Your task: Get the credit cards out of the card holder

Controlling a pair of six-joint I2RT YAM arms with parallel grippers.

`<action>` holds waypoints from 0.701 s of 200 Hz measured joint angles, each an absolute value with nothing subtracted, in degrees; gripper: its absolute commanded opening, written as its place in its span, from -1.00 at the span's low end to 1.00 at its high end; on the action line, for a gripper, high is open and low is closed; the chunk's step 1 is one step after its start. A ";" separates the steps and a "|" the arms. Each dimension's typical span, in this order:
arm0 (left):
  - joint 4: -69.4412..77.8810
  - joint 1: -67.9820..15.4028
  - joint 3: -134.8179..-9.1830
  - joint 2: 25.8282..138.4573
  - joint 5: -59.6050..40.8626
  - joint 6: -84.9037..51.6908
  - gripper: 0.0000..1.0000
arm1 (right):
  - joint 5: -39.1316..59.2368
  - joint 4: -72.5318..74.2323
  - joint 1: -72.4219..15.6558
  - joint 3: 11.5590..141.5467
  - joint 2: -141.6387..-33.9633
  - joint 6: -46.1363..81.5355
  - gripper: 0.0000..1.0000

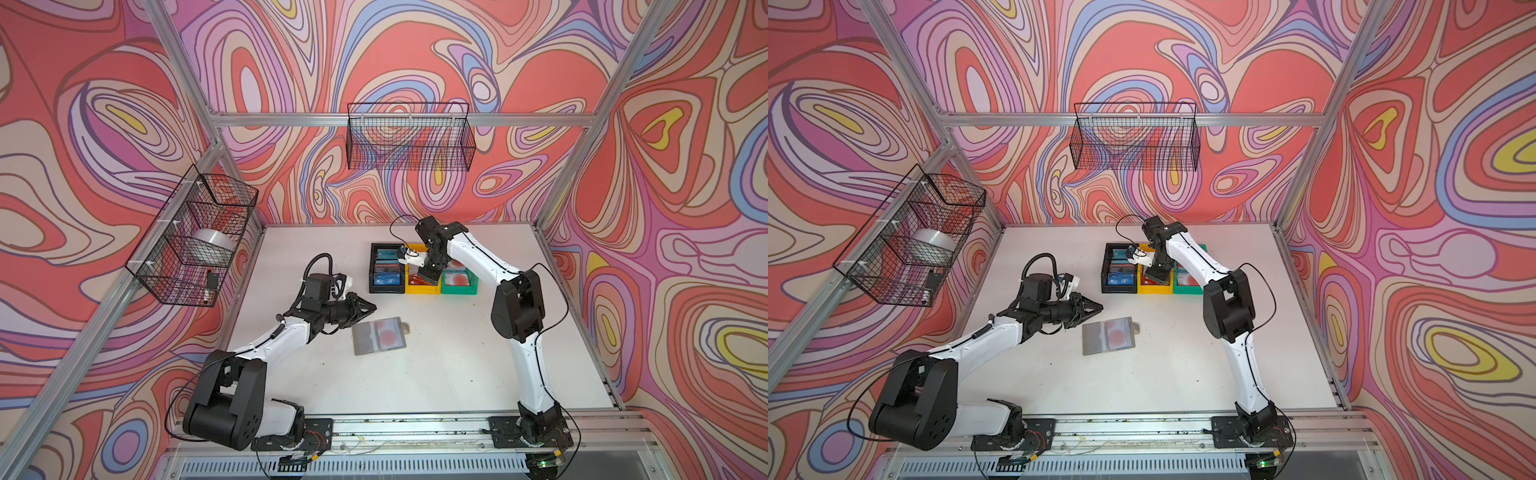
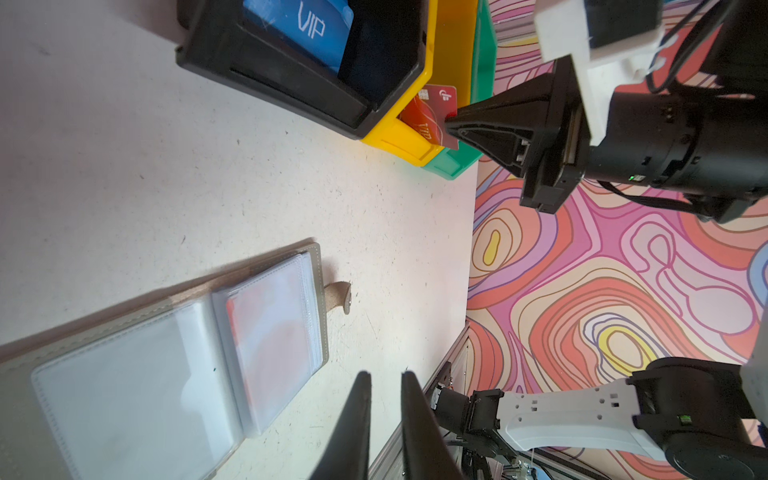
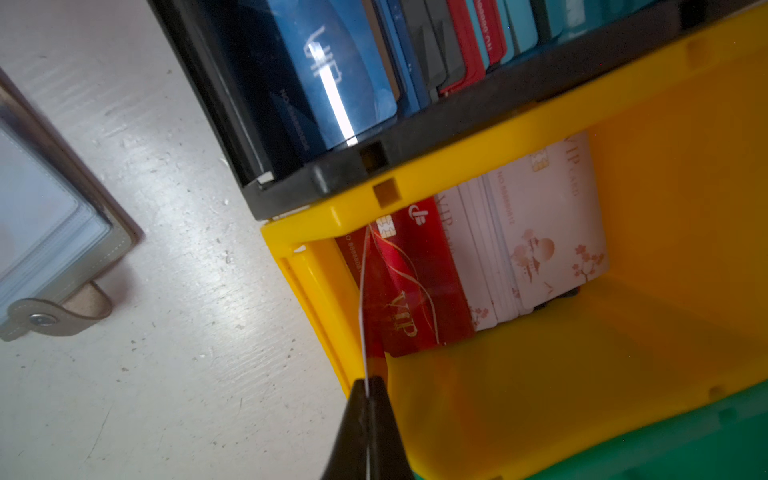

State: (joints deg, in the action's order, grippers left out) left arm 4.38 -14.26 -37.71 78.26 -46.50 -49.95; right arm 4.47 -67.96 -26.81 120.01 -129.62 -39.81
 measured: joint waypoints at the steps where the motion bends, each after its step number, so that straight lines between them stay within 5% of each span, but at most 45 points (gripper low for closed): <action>1: 4.40 -14.26 -37.71 78.28 -46.50 -49.95 -0.65 | 4.45 -67.99 -26.81 120.05 -129.69 -39.81 -1.00; 37: 4.97 -14.26 -37.54 78.65 -46.52 -49.95 -0.65 | 4.47 -68.18 -26.98 120.11 -130.28 -39.81 -1.00; 61: 5.04 -14.26 -37.32 78.74 -46.54 -49.95 -0.65 | 4.36 -68.16 -27.11 120.51 -130.87 -39.77 -0.74; 140: 6.02 -14.26 -35.77 78.85 -46.52 -50.09 -0.65 | -1.93 -61.82 -27.86 120.70 -131.92 -36.07 -0.50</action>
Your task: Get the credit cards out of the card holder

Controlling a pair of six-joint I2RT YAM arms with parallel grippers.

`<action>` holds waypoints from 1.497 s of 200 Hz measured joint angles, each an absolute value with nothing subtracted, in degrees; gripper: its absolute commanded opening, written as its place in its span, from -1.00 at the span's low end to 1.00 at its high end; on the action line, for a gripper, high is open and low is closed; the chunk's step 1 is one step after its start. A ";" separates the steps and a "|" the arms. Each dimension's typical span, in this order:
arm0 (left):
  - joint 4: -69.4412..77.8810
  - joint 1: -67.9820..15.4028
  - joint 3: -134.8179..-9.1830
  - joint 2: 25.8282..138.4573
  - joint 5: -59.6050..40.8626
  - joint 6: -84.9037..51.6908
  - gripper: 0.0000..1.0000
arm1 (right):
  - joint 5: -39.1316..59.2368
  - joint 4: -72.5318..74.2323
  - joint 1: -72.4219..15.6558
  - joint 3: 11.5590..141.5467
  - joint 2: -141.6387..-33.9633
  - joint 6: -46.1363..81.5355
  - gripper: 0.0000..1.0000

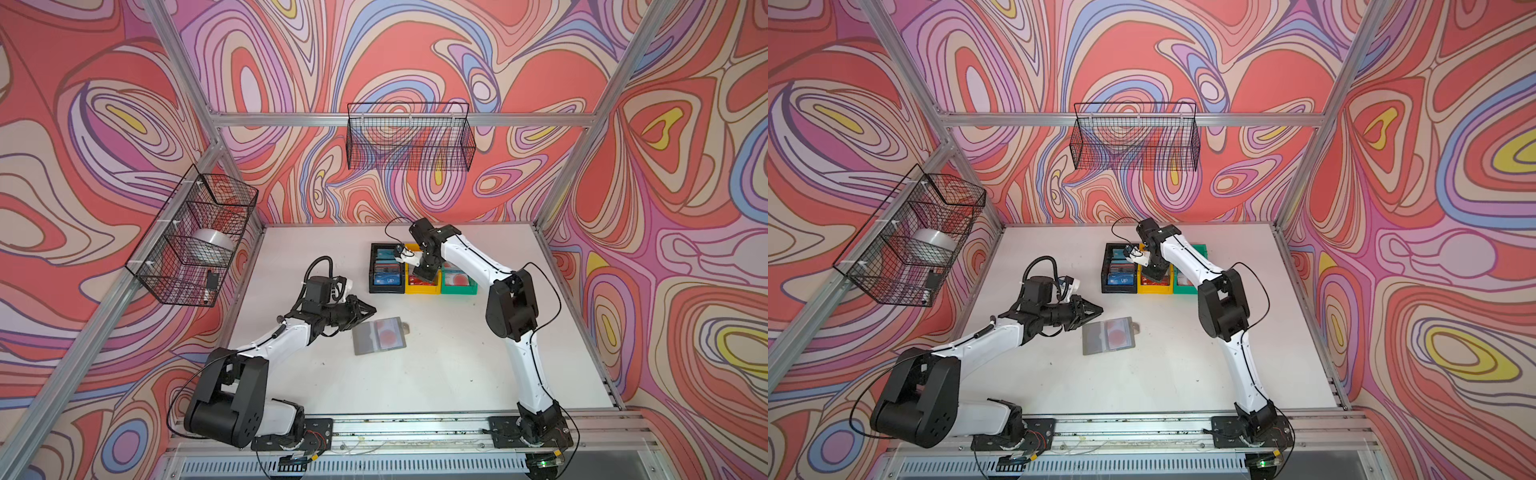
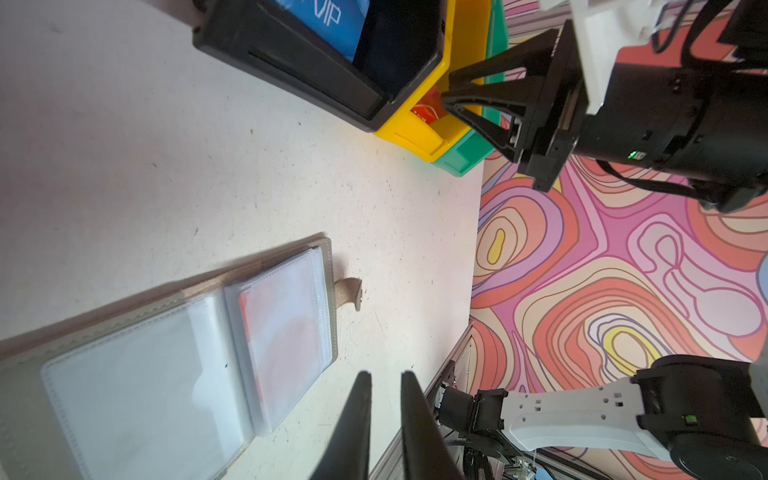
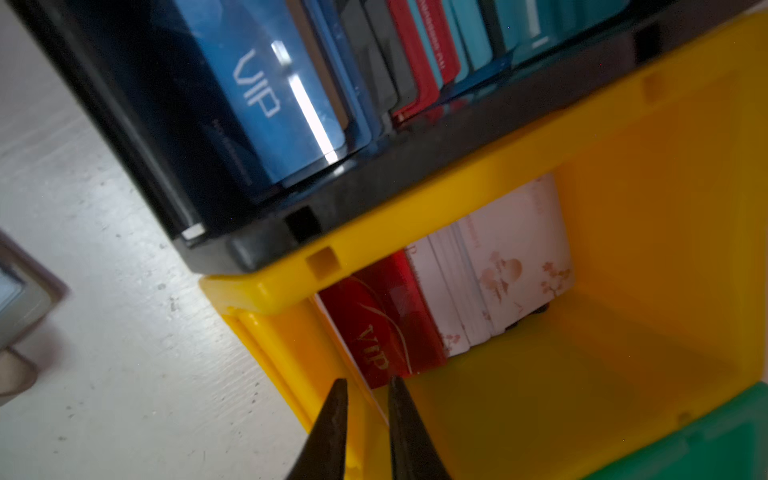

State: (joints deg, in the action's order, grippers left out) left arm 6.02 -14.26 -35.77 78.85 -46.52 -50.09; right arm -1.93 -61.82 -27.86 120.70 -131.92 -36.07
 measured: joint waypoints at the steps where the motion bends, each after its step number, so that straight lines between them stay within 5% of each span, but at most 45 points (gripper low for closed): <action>1: 6.02 -14.26 -35.75 78.85 -46.52 -50.11 -0.65 | -2.15 -61.49 -27.86 120.70 -131.92 -36.03 -0.50; 67: 7.11 -14.26 -35.09 78.85 -46.54 -50.26 -0.64 | -8.62 -55.22 -27.79 121.62 -131.76 -31.55 -0.48; 94: 7.46 -14.26 -33.65 78.87 -46.54 -50.41 -0.72 | 1.08 -58.11 -27.79 118.98 -128.38 -27.90 -0.54; 117: 7.84 -14.26 -31.20 79.42 -46.48 -50.89 -1.00 | 12.01 -57.74 -28.82 107.92 -119.61 -24.21 -0.63; 160: 5.69 -14.26 -25.67 79.44 -44.84 -51.16 -1.00 | 26.11 -50.74 -36.32 89.01 -107.63 -15.29 -0.73; 299: -3.86 -14.26 -27.00 79.02 -38.37 -47.40 -1.00 | 27.88 -39.70 -39.72 79.13 -115.77 -3.79 -0.91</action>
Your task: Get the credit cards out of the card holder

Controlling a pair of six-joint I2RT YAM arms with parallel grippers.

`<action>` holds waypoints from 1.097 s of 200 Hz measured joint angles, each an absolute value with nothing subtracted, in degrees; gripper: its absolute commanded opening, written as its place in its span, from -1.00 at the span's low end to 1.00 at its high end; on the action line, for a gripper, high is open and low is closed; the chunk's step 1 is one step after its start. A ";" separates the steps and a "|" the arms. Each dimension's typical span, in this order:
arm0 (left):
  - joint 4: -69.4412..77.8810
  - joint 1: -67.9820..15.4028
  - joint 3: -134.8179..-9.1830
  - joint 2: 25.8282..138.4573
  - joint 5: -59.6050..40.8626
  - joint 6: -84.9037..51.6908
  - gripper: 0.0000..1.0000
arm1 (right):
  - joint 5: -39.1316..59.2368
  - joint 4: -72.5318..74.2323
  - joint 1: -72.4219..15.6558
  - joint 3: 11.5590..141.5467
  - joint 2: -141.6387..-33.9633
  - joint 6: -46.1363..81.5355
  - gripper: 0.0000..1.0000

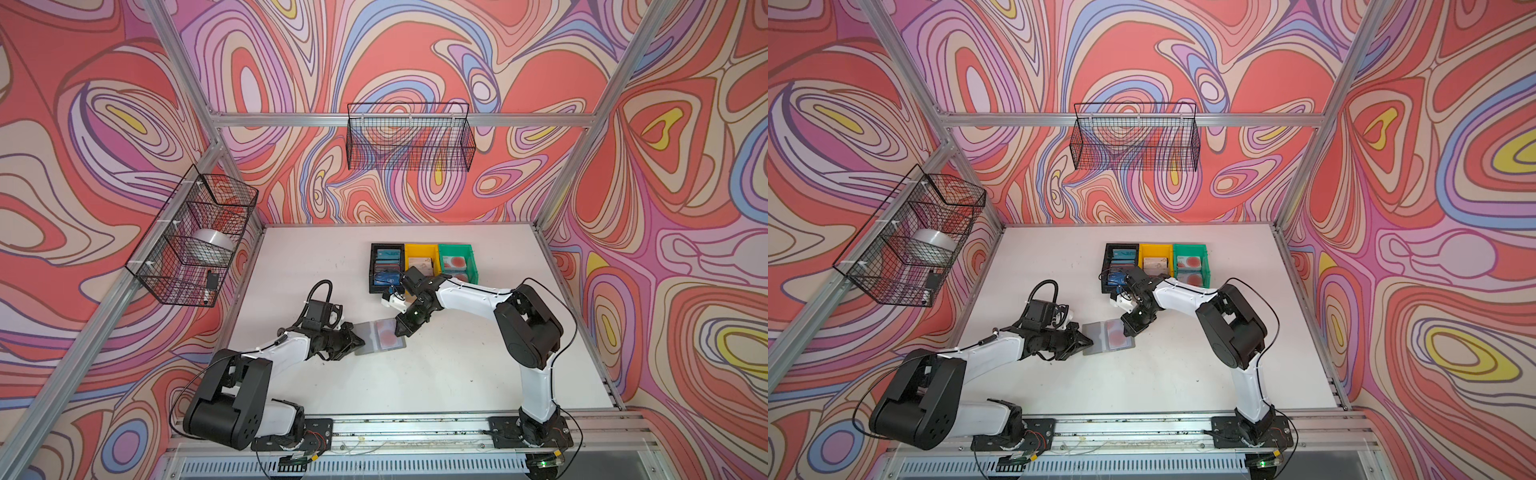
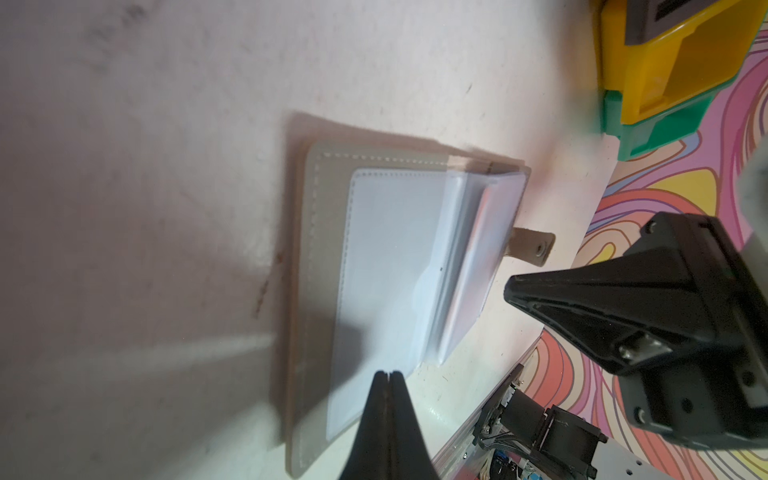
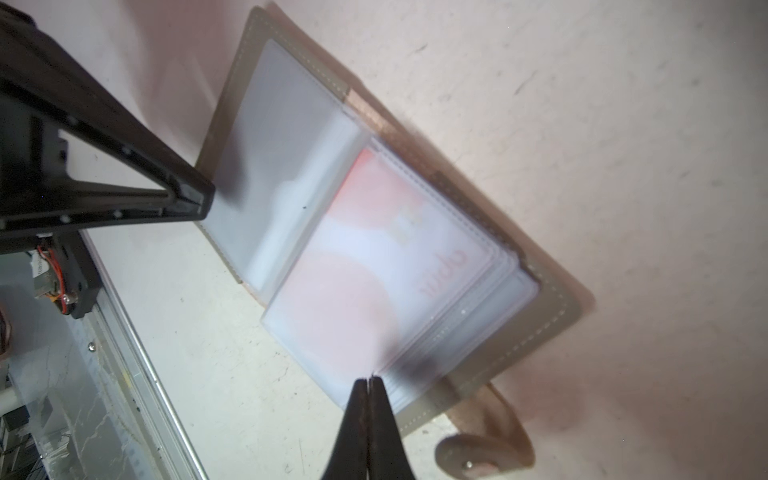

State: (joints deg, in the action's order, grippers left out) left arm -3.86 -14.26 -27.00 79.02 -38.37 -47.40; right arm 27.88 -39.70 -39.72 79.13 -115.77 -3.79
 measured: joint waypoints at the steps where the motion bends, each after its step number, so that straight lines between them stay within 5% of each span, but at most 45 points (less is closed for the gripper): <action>1: -3.90 -14.26 -27.05 79.09 -38.35 -47.35 -1.00 | 27.83 -39.68 -39.72 79.13 -115.81 -3.77 -0.91; 219: -4.21 -14.26 -30.70 85.27 -38.81 -46.48 -1.00 | 30.72 -39.31 -39.77 83.96 -120.79 -1.23 -0.90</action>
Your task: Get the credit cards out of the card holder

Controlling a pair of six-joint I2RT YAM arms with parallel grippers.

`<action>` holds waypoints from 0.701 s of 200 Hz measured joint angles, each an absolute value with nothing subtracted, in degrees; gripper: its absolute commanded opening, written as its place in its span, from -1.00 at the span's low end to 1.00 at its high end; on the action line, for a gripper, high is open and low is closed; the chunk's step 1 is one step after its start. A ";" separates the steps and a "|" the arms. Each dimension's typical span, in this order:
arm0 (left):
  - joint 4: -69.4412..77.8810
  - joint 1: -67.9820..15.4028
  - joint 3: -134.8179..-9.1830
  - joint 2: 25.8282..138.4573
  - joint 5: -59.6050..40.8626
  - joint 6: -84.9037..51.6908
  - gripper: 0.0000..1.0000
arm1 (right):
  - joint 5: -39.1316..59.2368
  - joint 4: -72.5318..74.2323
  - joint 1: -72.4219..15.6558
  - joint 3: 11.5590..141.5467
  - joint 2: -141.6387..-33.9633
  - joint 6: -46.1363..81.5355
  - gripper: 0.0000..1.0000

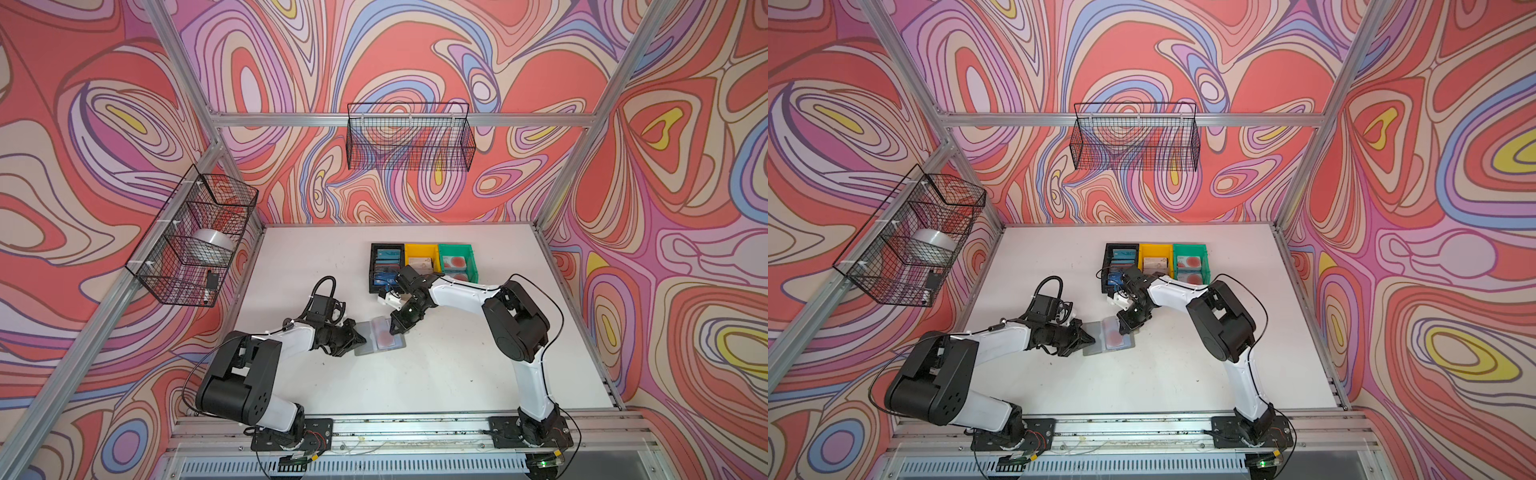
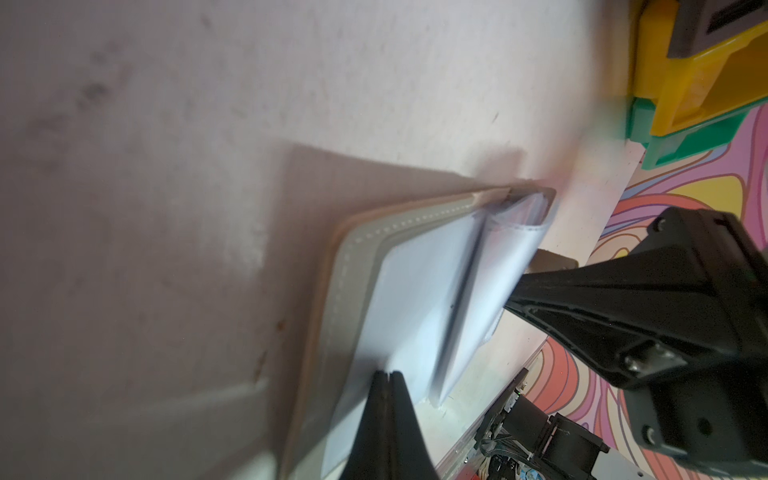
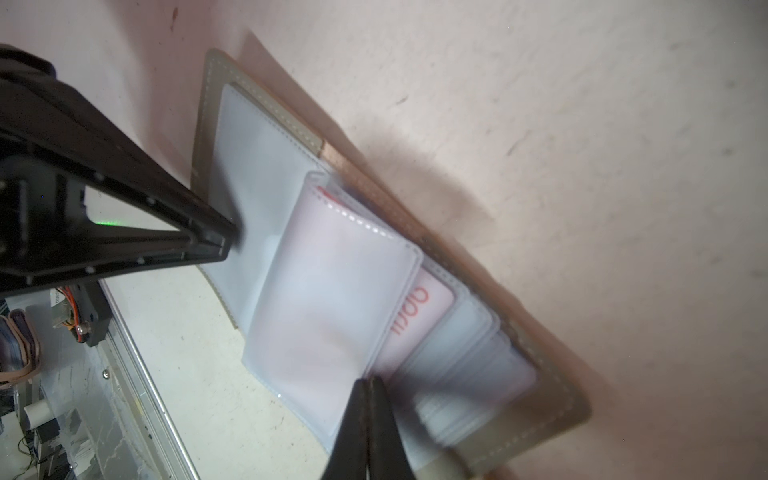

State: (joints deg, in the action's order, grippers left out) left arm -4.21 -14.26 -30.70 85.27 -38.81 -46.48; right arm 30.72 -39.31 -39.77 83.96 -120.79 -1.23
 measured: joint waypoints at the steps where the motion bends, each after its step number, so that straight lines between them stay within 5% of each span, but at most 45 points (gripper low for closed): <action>1: -4.19 -14.26 -30.70 85.27 -38.81 -46.48 -1.00 | 30.76 -39.33 -39.79 84.03 -120.81 -1.19 -0.90; 140: -13.96 -13.89 -33.21 79.96 -35.79 -42.81 -0.95 | 31.03 -39.16 -42.15 86.35 -122.04 -0.71 -0.89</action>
